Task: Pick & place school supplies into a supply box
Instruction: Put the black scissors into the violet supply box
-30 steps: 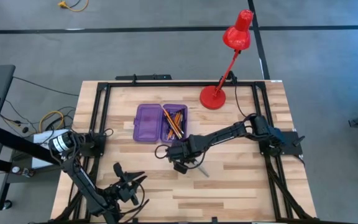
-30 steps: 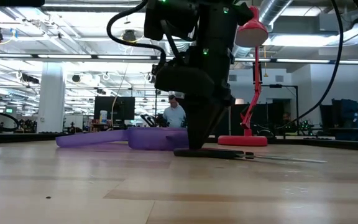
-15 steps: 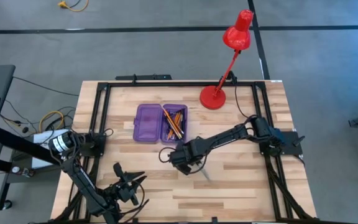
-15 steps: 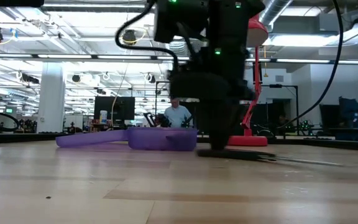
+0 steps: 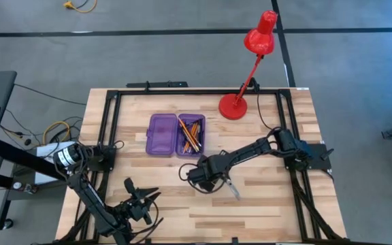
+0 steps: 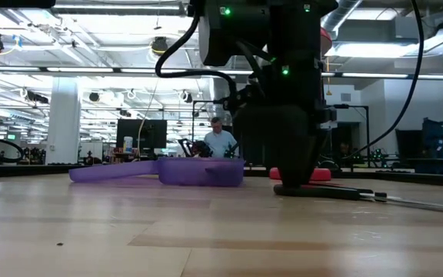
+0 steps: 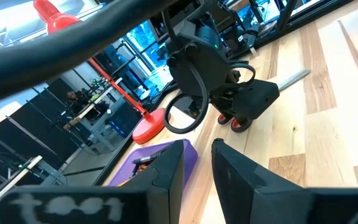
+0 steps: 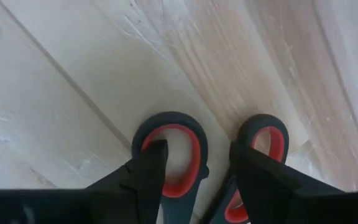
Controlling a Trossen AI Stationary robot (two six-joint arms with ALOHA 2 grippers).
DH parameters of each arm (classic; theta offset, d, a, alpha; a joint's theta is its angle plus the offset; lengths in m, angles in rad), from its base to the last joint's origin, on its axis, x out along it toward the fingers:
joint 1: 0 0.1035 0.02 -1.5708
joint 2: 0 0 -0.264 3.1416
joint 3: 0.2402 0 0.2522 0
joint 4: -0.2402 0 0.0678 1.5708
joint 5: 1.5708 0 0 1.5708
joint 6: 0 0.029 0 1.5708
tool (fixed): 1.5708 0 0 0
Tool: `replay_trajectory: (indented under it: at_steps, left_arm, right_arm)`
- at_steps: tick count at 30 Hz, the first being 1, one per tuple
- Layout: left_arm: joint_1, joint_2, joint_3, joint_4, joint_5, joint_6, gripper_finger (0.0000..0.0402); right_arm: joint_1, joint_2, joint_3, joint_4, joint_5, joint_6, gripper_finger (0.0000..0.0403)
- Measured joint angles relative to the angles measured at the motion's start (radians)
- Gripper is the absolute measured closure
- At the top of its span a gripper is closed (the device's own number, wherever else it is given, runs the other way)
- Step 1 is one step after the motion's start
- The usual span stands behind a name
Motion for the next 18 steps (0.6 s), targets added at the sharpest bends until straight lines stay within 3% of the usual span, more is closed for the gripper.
replay_trajectory:
  at_steps: [18]
  left_arm:
    - [0.023, 0.0, 0.0, -0.004, 0.003, 0.005, 0.0329]
  right_arm:
    - [0.042, -0.025, 0.021, -0.03, 0.04, 0.014, 0.0254]
